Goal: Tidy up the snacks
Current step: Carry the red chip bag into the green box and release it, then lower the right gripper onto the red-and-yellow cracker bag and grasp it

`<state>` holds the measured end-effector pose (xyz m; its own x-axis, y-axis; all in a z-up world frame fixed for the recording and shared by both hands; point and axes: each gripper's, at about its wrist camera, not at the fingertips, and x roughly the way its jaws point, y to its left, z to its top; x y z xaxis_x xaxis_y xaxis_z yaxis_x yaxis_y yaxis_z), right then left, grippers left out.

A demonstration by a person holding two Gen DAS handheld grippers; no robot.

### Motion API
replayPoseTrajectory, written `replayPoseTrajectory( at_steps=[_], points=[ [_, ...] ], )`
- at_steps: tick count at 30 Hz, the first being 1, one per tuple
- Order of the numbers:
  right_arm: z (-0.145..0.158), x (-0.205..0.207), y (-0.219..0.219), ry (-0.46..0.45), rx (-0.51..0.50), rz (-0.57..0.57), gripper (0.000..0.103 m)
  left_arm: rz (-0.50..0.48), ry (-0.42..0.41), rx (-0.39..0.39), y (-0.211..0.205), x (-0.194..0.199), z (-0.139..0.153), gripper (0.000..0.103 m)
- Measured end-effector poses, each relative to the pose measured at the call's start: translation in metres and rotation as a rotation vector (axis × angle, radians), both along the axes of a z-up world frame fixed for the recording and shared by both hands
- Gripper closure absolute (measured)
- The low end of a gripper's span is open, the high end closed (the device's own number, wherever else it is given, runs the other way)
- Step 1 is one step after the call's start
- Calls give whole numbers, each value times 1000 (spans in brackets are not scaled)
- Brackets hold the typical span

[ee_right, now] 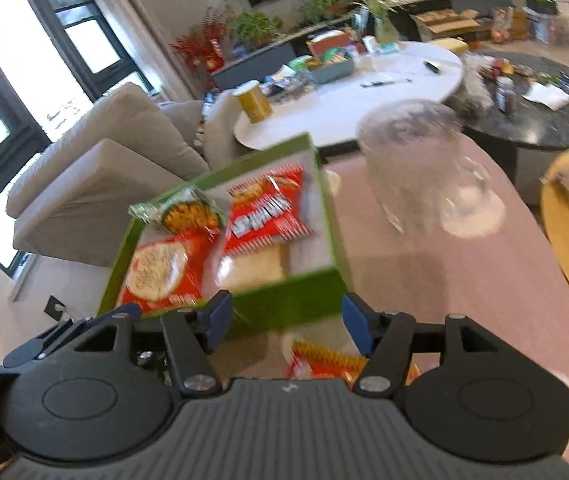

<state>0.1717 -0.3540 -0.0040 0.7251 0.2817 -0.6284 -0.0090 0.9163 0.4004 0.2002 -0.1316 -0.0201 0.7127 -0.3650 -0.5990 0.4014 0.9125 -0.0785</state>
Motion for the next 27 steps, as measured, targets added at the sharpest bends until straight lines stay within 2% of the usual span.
replayPoseTrajectory(
  at_steps=[10, 17, 27],
  points=[
    [-33, -36, -18, 128, 16, -59, 60, -67, 79, -48, -11, -34, -12, 25],
    [-47, -44, -28, 177, 75, -66, 60, -141, 80, 3, -33, -45, -20, 25],
    [-59, -44, -34, 181, 92, -39, 59, -164, 105, 68, -45, -44, -35, 25]
  ],
)
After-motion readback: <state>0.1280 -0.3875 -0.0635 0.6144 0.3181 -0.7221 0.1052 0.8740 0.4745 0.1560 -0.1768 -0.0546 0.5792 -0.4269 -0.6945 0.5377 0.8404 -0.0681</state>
